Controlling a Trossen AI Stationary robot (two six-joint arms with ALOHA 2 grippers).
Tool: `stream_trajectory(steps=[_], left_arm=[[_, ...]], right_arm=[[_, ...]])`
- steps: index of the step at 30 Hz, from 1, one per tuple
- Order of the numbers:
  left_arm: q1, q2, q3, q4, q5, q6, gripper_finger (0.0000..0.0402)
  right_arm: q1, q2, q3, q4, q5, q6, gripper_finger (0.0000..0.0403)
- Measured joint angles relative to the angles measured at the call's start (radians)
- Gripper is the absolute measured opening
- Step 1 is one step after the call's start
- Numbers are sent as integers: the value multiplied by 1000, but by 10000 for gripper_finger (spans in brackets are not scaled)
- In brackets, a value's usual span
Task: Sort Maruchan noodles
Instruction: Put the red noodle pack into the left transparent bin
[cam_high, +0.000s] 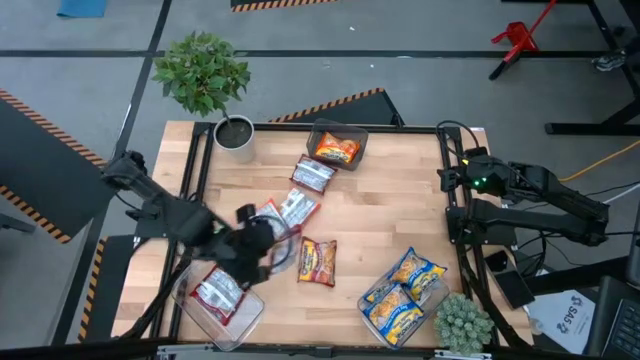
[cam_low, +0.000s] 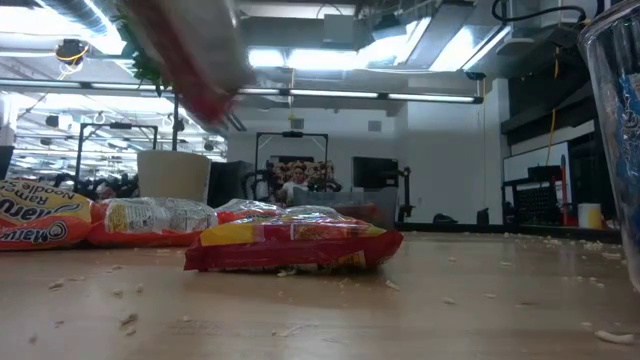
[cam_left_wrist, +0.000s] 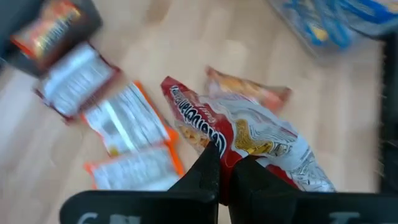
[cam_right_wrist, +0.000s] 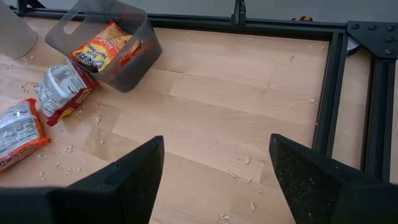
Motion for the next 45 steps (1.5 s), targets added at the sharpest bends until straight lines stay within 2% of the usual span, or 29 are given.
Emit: stream_trajectory(steps=[3,7,13,15,24,31,34,38,42,45], left_arm=[[-81,-33,0,-46,72,-74,0],[-174,-54,0,-60,219,-147,0],[-273,-54,0,-106,447,-317,0],[-292,-54,0,-109,494,-344,0],[-342,-60,46,-148,519,-457,0],[-398,-60,68,-151,637,-550,0],[-411,-54,68,-153,594,-552,0],[-403,-18,68,-150,537,-472,0],[-387,37,68,-141,541,-368,0],[-378,85,68,-97,593,-259,0]], right_arm=[[0,0,0,0,5,0,280],[0,0,0,0,14,0,280],[0,0,0,0,22,1,280],[0,0,0,0,29,1,280],[0,0,0,0,38,2,280],[0,0,0,0,41,2,280],[0,0,0,0,49,2,280],[0,0,0,0,57,2,280],[0,0,0,0,57,2,280],[0,0,0,0,57,2,280]])
